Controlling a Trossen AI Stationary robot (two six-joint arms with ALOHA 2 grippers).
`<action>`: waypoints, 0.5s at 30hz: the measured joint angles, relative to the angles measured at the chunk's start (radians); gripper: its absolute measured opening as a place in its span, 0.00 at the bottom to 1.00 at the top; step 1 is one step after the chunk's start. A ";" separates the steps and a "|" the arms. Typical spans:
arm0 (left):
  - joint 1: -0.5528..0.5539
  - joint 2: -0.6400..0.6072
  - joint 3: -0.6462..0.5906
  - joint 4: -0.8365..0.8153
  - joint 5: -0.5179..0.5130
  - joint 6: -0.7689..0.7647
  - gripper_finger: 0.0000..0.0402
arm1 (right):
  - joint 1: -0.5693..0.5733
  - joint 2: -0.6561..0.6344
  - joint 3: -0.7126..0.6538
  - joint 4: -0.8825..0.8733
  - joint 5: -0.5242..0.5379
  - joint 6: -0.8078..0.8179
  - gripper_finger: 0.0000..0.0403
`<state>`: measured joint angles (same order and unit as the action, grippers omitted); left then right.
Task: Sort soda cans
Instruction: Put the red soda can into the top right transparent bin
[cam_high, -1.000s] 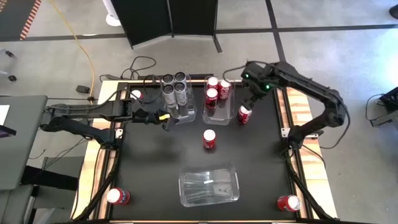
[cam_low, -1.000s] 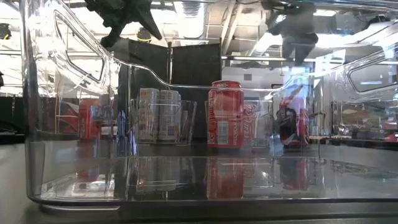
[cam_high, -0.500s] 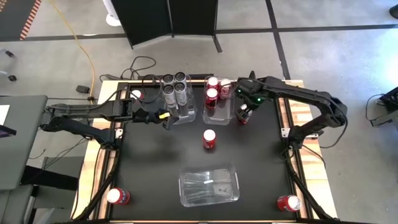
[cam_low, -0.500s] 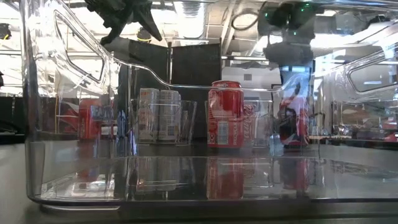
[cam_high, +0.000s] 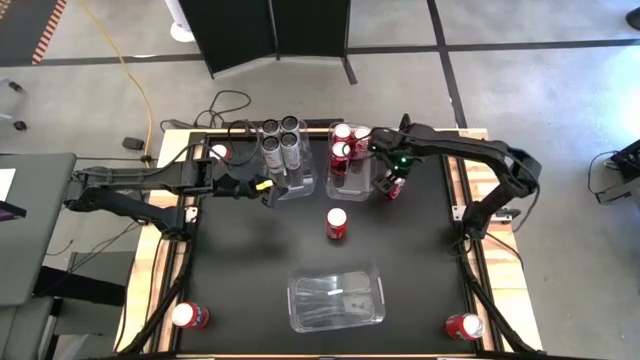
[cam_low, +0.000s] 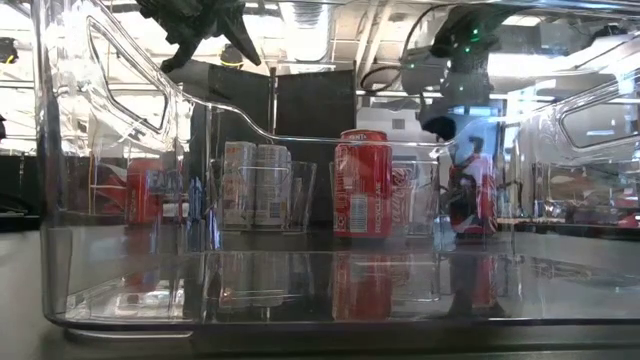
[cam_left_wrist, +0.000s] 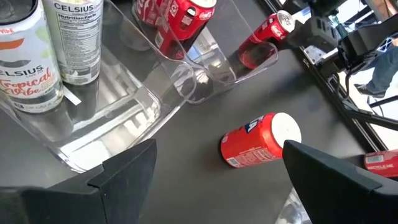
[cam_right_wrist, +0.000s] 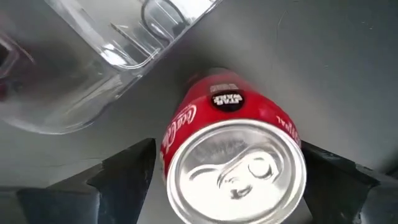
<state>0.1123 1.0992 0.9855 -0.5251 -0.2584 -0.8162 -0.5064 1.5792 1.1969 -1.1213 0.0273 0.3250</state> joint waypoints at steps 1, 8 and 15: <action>0.000 0.000 0.000 0.000 0.000 0.000 0.85 | 0.000 0.006 0.000 0.002 0.000 -0.001 0.91; -0.003 0.000 0.000 -0.002 0.000 0.002 0.85 | 0.000 0.005 0.000 0.013 0.006 -0.010 0.69; 0.000 0.000 0.000 -0.002 0.000 0.022 0.85 | 0.022 0.005 0.044 -0.126 0.073 -0.019 0.68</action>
<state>0.1123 1.0992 0.9855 -0.5266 -0.2588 -0.7940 -0.4843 1.5845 1.2404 -1.2468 0.1001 0.3061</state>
